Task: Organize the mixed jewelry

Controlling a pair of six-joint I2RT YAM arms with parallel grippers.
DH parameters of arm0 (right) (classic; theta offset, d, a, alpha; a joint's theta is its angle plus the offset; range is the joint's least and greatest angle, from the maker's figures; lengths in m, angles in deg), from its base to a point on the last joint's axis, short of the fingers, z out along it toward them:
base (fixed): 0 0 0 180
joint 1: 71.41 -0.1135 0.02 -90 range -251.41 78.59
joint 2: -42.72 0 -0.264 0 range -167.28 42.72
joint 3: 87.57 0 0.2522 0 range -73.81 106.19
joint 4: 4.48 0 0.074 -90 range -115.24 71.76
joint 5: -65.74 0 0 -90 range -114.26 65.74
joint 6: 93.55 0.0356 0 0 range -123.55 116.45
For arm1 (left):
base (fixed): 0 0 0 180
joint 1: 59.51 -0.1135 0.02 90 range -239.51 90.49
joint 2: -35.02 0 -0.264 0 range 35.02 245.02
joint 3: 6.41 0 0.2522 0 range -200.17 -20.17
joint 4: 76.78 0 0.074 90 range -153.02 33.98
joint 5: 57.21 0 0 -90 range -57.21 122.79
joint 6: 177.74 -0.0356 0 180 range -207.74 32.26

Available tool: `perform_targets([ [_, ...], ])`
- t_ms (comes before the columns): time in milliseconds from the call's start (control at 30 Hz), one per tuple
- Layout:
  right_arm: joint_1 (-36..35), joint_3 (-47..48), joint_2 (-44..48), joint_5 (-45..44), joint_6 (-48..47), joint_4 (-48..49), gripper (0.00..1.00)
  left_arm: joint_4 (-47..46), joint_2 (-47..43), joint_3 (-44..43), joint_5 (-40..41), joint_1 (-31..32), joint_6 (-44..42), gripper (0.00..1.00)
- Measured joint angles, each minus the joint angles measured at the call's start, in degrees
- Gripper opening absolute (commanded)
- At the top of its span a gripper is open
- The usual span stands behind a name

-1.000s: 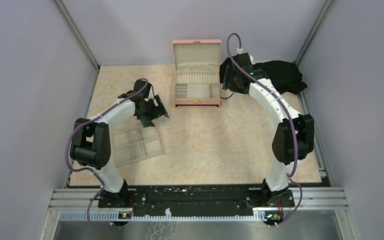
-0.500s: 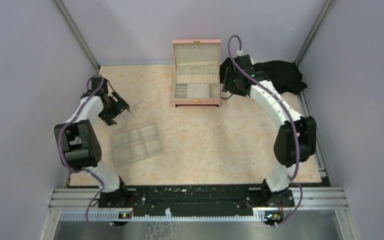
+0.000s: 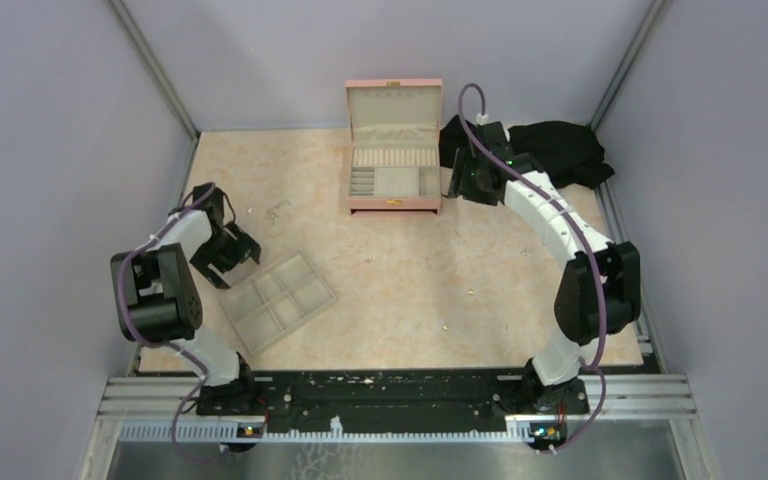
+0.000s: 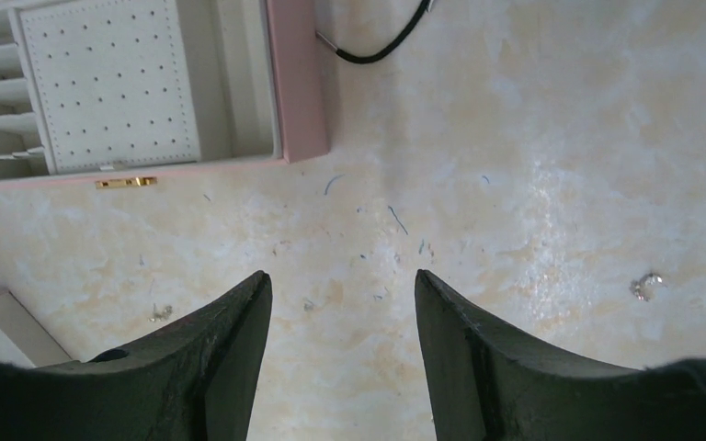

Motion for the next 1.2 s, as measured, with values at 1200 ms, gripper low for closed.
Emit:
perform_targets([
  [1200,-9.3,-37.4,18.2,-0.7,9.6,-2.0,0.37,-0.9,-10.7,-12.3,-5.5,30.8,-8.2,0.98],
])
